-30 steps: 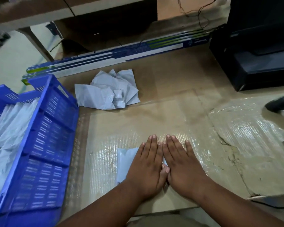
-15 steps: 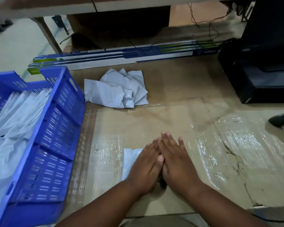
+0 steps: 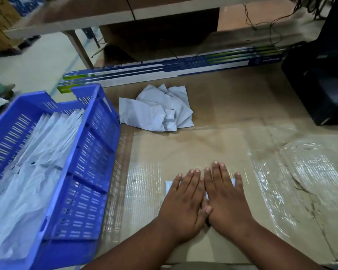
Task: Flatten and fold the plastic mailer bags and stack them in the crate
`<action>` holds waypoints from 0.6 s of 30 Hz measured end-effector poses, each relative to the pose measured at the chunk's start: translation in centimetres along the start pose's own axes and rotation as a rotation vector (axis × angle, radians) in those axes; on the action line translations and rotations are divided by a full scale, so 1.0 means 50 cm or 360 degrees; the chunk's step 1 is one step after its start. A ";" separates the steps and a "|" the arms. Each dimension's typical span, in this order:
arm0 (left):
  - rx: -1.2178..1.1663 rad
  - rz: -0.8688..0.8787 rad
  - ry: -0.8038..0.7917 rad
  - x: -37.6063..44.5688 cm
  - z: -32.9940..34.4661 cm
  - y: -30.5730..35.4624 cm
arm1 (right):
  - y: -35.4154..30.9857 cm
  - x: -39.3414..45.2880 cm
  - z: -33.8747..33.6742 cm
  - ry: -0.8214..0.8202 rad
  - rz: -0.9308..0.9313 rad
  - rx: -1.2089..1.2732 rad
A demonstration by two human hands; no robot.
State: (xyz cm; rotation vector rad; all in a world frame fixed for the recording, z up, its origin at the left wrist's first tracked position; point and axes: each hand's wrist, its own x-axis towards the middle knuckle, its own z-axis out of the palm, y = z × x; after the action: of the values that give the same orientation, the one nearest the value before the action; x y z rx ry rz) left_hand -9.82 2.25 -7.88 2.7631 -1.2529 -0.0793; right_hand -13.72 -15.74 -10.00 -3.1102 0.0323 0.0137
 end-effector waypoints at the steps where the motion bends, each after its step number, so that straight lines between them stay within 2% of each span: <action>1: -0.0003 0.0009 -0.0006 0.001 0.000 -0.002 | 0.001 0.000 0.001 -0.0005 -0.0005 0.0005; 6: -0.0093 -0.0031 0.0027 0.000 0.010 -0.012 | 0.004 -0.003 -0.004 -0.0006 -0.0001 0.0038; 18: -0.0026 -0.0436 -0.0035 -0.048 0.025 -0.072 | 0.000 -0.003 -0.013 -0.0055 0.0029 0.0023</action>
State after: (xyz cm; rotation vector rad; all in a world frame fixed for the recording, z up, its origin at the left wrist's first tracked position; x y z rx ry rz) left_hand -8.85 6.32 -9.56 2.9080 -0.8656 -0.1412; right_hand -13.85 -15.78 -9.35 -3.0942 0.0598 0.0676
